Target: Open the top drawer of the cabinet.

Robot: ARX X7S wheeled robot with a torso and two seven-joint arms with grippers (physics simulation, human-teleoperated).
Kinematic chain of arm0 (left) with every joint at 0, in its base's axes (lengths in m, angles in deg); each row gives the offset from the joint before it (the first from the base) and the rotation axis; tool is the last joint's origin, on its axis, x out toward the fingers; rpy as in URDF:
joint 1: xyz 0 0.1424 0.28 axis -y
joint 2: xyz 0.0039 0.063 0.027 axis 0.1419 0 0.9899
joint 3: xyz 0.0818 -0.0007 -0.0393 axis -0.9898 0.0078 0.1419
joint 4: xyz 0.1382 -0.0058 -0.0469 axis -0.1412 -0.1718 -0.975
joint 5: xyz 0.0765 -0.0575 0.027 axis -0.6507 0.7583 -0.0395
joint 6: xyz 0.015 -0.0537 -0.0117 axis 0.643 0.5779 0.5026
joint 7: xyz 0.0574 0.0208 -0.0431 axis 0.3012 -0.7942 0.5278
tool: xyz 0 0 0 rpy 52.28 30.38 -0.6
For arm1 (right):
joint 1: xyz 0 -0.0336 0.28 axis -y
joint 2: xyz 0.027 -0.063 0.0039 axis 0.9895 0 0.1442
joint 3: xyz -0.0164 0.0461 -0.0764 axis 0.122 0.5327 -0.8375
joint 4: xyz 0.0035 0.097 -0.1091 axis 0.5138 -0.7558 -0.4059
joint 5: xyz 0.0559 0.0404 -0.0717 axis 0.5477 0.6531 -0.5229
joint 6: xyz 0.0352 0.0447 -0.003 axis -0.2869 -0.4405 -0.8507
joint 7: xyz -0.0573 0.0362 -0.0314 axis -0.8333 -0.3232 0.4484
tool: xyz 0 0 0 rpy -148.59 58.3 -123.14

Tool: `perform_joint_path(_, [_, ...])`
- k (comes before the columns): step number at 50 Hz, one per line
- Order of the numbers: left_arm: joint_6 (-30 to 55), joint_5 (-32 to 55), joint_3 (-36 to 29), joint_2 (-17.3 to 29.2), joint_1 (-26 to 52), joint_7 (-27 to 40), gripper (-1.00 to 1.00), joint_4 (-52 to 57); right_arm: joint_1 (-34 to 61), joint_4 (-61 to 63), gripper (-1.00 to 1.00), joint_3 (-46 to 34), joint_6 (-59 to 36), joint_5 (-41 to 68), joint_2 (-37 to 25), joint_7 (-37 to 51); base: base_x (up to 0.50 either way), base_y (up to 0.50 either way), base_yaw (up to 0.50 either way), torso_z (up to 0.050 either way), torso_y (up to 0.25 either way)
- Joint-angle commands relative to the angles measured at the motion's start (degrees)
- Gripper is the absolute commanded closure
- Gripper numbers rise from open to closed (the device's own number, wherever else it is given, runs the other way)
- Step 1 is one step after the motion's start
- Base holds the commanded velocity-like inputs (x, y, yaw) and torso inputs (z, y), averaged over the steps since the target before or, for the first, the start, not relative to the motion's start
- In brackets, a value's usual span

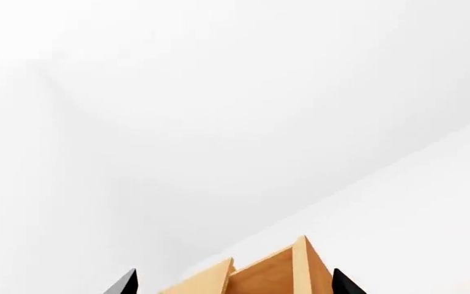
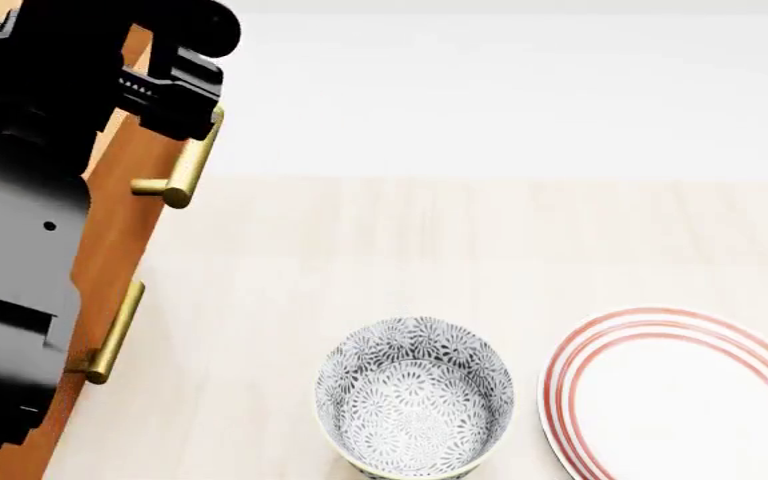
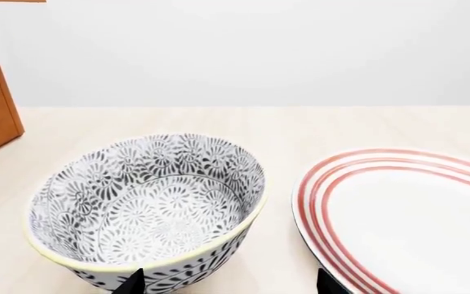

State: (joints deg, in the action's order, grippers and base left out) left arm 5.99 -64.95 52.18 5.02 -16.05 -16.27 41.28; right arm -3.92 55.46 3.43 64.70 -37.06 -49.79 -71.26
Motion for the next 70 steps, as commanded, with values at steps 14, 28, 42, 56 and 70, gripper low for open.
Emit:
perform_joint_path(14, [5.12, 7.81, 7.78, -3.32, 3.71, -1.67, -1.00, -6.18, 0.05, -0.19, -1.00, 1.03, 0.51, -1.02, 1.00, -1.07, 0.00, 0.00, 0.00, 0.000, 0.000])
perform_joint_path(28, [10.83, 14.16, 9.62, -3.88, 8.12, 1.87, -1.00, -12.05, 0.17, -0.50, -1.00, 0.83, 0.70, -0.83, 0.93, -1.03, 0.00, 0.00, 0.00, 0.000, 0.000])
perform_joint_path(42, [13.71, 19.26, 8.63, -3.68, 11.44, 4.48, -1.00, -15.31, 0.18, -0.27, -1.00, 0.66, 0.60, -0.67, 0.77, -0.72, 0.00, 0.00, 0.00, 0.000, 0.000])
perform_joint_path(56, [14.07, 28.08, 14.42, -4.11, 16.08, 11.62, -1.00, -23.59, 0.42, -0.39, -1.00, 0.67, 0.45, -0.22, 0.74, -0.50, 0.00, 0.00, 0.00, 0.000, 0.000])
perform_joint_path(70, [14.32, 34.57, 15.36, -3.75, 16.26, 14.63, -1.00, -25.65, 0.39, -0.41, -1.00, 0.37, 0.59, -0.15, 0.58, -0.46, 0.00, 0.00, 0.00, 0.000, 0.000])
